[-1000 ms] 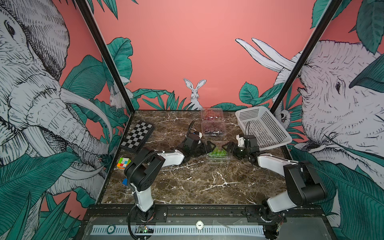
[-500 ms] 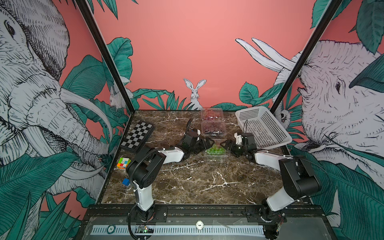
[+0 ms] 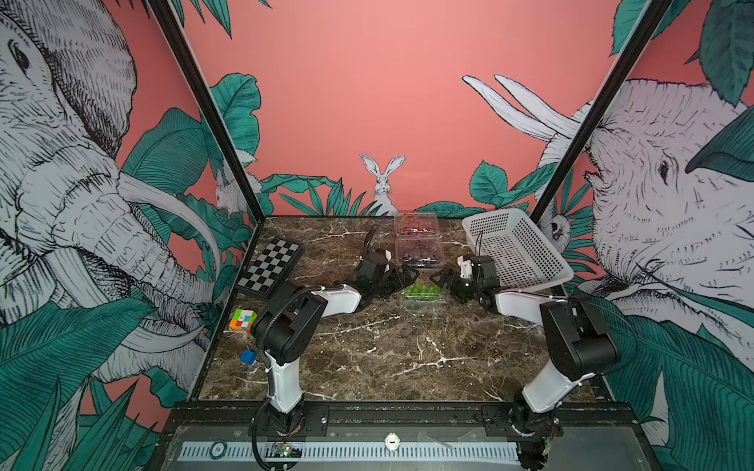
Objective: Pack grapes into containers
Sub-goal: Move the packing box to the center of the board.
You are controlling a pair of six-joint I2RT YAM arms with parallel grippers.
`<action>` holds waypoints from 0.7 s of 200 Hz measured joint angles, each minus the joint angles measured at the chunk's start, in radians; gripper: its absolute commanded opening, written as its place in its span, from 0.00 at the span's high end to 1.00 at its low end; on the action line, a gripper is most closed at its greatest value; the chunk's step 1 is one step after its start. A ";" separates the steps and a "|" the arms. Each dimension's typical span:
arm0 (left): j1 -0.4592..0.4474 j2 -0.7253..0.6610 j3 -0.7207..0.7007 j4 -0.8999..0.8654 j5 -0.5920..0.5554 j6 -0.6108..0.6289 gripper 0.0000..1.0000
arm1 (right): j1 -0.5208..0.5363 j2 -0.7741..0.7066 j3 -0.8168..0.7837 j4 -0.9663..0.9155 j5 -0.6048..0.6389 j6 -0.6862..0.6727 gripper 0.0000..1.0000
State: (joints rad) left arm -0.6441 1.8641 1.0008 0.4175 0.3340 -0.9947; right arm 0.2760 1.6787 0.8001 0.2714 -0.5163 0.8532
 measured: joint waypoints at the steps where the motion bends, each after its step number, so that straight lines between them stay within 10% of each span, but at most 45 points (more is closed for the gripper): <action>1: 0.000 0.001 0.000 0.000 0.000 0.000 0.01 | 0.000 0.001 0.001 0.000 0.000 0.000 0.15; 140: 0.015 0.025 0.034 -0.009 0.014 0.000 0.01 | 0.000 0.021 0.032 -0.016 0.004 -0.004 0.14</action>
State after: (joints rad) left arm -0.6289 1.8893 1.0344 0.4088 0.3485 -0.9943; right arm 0.2760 1.6993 0.8326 0.2554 -0.5125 0.8490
